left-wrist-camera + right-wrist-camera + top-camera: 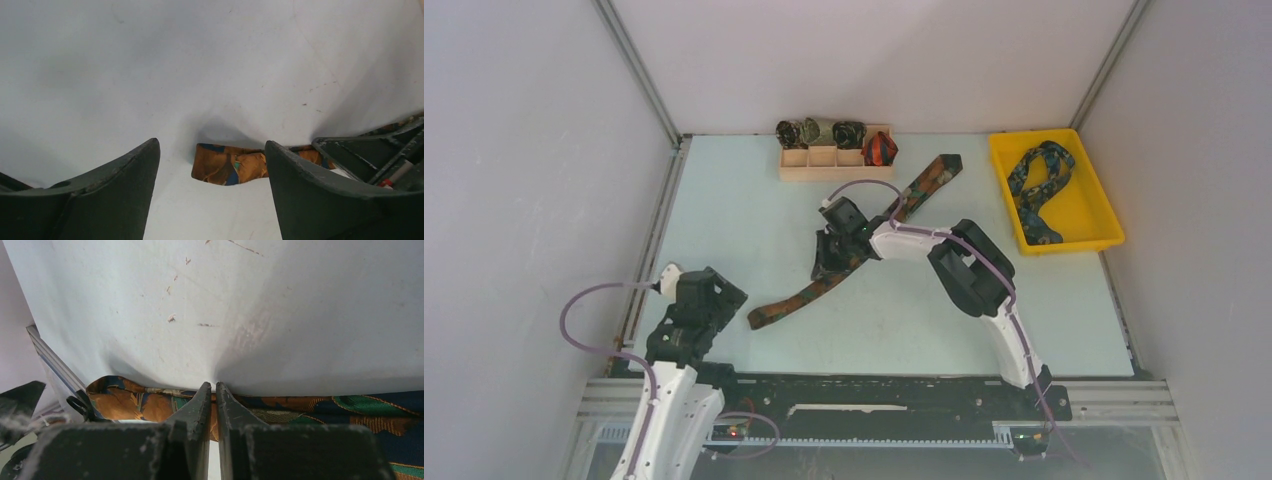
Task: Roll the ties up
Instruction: Roll the tie at the center of the board.
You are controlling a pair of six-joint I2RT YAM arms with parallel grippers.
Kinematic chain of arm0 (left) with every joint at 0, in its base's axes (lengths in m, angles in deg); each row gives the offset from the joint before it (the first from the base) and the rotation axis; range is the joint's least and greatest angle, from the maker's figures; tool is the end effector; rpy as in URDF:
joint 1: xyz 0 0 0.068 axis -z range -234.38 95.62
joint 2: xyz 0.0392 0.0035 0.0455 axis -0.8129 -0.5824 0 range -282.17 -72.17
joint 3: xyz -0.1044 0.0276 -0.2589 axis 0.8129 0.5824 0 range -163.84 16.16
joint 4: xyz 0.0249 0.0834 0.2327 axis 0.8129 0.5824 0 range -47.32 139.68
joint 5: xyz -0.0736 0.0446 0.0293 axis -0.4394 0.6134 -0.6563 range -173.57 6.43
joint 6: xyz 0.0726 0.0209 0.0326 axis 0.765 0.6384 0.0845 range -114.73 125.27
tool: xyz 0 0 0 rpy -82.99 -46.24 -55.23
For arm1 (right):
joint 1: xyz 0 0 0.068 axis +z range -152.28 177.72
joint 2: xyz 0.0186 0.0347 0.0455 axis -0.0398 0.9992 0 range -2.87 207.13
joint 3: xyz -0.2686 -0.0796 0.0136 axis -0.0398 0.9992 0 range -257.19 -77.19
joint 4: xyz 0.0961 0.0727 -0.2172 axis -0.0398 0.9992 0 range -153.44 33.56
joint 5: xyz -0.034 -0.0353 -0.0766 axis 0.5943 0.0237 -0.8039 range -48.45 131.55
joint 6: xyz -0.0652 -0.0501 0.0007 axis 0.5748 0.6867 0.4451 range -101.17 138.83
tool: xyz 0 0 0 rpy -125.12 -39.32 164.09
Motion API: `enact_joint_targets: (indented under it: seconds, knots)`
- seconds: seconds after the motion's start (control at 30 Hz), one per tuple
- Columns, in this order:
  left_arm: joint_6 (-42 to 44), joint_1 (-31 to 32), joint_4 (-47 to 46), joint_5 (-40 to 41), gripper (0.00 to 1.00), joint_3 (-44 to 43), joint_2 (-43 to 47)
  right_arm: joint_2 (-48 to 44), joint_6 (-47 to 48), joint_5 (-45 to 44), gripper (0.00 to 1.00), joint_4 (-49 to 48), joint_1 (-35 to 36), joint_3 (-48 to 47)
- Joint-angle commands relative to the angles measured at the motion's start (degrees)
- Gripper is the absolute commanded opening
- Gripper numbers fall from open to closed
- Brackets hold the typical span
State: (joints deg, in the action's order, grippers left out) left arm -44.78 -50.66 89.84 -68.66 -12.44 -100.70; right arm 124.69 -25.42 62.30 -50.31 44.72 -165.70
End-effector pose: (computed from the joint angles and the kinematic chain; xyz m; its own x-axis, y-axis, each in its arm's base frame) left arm 0.1105 0.0114 0.1988 -0.3833 -0.7173 -0.5818 -0.6323 0.6630 -0.4009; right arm 0.3152 0.3751 0.1188 -0.9665 -0.0799 -0.2439 -0.2202 0.7462 0.6282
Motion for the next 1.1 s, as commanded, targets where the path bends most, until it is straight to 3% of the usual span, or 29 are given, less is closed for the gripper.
enact_joint_targets:
  seconds: [0.0, 0.23, 0.3, 0.43, 0.77, 0.9, 1.07]
  knots:
    - [-5.38, 1.46, -6.59, 0.62, 0.79, 4.54, 2.21, -5.26, 3.22, -2.43, 0.11, 0.3, 0.17, 1.56]
    - [-7.32, 3.02, -9.77, -1.27, 0.64, 9.62, 2.53, -8.9, 3.98, -3.41, 0.11, -0.09, -0.75, 3.4]
    - [-7.35, 3.22, -10.77, -2.88, 0.54, 11.07, 3.28, -9.45, 4.16, -3.65, 0.11, 0.0, -1.05, 3.72]
    - [-8.12, 4.39, -11.18, -3.63, 0.49, 12.97, 5.02, -10.25, 4.43, -3.63, 0.11, 0.09, -1.87, 4.17]
    - [-10.24, 8.32, -9.09, -1.54, 0.47, 13.43, 6.52, -11.64, 5.06, -4.18, 0.11, 0.33, -2.53, 5.01]
    - [-13.17, 11.18, -5.76, 1.89, 0.54, 12.71, 9.24, -11.82, 5.22, -4.17, 0.11, 0.5, -2.5, 5.01]
    - [-18.3, 15.54, -0.01, 7.69, 0.53, 12.13, 11.99, -12.16, 5.4, -4.27, 0.11, 0.82, -2.38, 5.01]
